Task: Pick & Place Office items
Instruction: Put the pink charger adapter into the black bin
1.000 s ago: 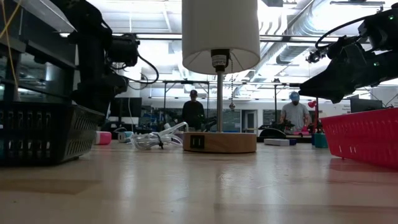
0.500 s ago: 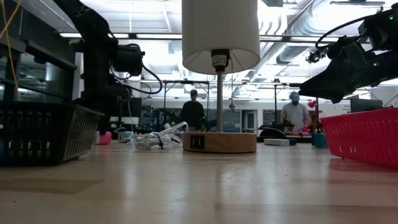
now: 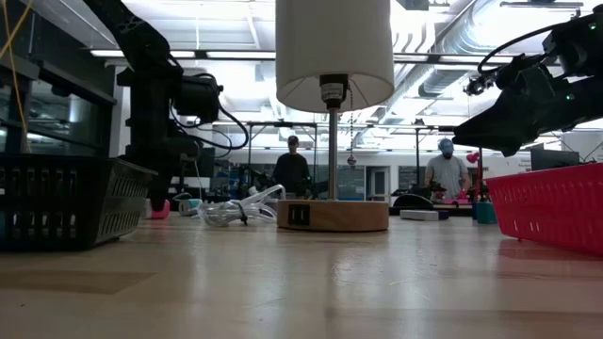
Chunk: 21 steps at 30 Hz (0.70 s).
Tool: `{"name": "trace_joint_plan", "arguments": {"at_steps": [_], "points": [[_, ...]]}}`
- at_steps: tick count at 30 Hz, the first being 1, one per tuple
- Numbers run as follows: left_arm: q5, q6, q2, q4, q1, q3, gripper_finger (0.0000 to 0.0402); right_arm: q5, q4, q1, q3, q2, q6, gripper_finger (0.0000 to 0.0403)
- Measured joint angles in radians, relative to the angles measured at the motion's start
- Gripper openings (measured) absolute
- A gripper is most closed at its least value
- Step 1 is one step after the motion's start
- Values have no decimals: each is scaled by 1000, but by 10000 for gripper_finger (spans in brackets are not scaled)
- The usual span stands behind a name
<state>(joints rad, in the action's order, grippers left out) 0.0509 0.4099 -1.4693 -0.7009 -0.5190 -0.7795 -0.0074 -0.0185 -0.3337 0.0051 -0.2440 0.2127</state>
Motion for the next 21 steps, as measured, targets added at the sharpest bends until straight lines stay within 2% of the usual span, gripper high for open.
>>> {"name": "trace_joint_plan", "arguments": {"at_steps": [7,14,21], "points": [[1,1,0,-1,0,0,135,0,0,0,0,0,0,160],[4,1,9,-4,-5,0,132,0,0,0,0,0,0,160],[40,-38,146,-28,-40,1,131,0,0,0,0,0,0,160]]}}
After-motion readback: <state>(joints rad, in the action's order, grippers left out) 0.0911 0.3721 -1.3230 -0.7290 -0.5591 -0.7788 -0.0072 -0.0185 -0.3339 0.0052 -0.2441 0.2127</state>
